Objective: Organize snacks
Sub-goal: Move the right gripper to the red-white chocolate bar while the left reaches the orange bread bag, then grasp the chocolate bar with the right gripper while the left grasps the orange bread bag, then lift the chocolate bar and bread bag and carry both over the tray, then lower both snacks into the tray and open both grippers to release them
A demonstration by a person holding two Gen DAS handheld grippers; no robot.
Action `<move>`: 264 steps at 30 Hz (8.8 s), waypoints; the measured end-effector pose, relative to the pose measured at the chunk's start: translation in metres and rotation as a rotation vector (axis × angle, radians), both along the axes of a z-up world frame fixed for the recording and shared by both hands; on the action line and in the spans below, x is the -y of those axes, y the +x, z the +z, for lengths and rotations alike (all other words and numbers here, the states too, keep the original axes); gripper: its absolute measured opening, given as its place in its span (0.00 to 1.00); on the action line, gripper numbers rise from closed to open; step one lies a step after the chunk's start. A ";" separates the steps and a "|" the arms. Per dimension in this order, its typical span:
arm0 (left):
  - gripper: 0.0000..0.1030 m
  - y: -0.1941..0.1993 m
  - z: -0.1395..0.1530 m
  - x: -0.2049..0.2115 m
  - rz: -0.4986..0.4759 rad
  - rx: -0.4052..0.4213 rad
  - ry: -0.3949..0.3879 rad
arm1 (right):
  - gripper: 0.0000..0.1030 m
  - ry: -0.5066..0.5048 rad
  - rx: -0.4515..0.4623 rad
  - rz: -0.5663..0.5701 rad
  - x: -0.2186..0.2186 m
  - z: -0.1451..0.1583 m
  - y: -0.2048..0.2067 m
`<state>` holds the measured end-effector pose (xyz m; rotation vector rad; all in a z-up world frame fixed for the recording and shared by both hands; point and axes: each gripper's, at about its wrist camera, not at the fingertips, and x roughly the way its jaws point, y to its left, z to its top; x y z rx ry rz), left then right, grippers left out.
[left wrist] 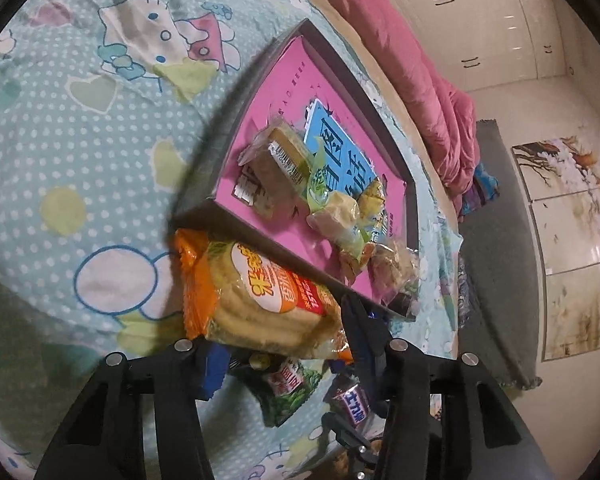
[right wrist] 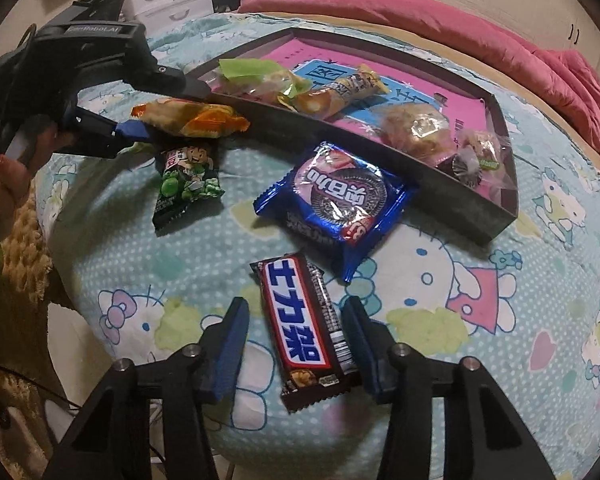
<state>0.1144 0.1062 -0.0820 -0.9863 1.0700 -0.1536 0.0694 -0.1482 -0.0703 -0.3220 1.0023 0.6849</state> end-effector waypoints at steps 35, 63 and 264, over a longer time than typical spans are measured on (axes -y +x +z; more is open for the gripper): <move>0.22 -0.018 0.073 0.048 -0.213 0.214 0.275 | 0.29 0.234 -0.016 -0.028 0.012 0.020 0.011; 0.22 -0.031 0.081 0.092 -0.336 0.216 0.442 | 0.29 0.327 0.011 -0.086 0.028 0.032 0.017; 0.25 0.071 0.034 0.058 -0.214 0.189 0.502 | 0.29 0.303 0.108 -0.367 -0.027 0.043 0.136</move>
